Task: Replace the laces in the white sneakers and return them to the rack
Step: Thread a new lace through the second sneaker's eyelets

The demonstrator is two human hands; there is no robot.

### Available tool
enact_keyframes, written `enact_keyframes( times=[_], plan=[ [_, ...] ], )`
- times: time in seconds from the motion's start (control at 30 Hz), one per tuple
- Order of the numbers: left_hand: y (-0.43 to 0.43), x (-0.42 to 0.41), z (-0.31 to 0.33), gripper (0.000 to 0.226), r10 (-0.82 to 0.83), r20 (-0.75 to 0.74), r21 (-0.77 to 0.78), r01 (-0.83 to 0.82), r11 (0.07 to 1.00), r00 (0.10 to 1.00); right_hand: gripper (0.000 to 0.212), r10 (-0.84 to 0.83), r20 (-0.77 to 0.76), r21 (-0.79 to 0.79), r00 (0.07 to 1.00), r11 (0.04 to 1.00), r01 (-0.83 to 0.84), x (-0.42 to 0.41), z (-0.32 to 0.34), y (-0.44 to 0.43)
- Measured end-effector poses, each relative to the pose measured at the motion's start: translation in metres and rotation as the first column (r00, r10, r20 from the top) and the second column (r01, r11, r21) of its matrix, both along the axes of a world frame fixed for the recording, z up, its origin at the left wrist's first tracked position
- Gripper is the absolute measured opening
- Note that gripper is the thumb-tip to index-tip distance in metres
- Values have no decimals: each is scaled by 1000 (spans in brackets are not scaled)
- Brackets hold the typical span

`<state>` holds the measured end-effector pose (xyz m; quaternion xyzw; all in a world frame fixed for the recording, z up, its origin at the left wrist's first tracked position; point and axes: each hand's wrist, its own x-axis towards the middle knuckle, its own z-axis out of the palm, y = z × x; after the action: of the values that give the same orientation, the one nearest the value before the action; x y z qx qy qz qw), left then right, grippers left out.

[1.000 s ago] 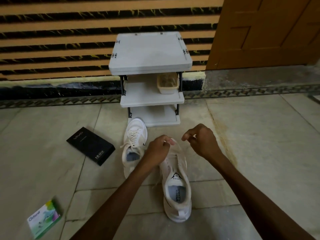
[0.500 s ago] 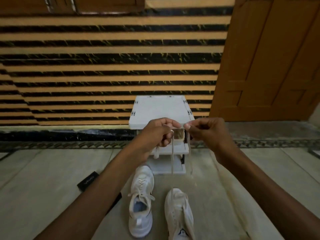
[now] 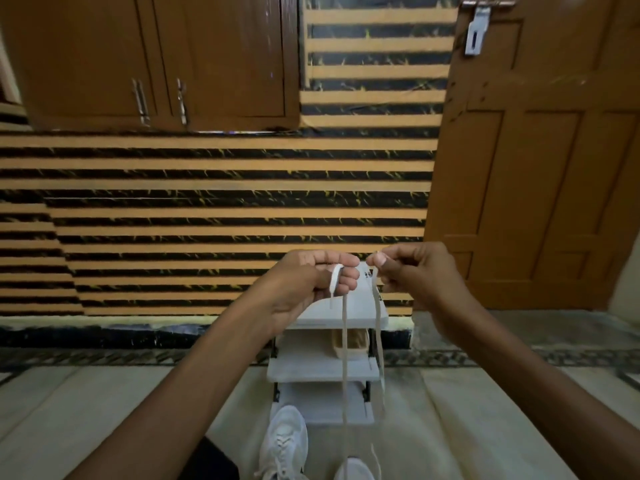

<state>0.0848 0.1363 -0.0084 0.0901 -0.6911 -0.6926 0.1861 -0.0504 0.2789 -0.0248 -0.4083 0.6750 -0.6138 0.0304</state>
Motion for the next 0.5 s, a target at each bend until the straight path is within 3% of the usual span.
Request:
enact_keyframes(
  times=[0.17, 0.33, 0.4, 0.5],
  plan=[
    [2, 1, 6, 17, 41, -27, -169, -45, 985, 999, 12, 27, -21, -47, 999, 998, -28, 5, 15, -4],
    [7, -2, 9, 29, 224, -125, -434, -256, 864, 967, 10, -31, -66, -75, 997, 997, 26, 7, 25, -7],
    [10, -6, 10, 29, 255, -185, -463, -313, 829, 949, 12, -29, -50, -78, 998, 997, 25, 7, 30, -7],
    [10, -12, 11, 23, 195, -232, -328, -265, 907, 953, 12, -12, -12, -100, 1000, 995, 11, 8, 37, -6]
  ],
)
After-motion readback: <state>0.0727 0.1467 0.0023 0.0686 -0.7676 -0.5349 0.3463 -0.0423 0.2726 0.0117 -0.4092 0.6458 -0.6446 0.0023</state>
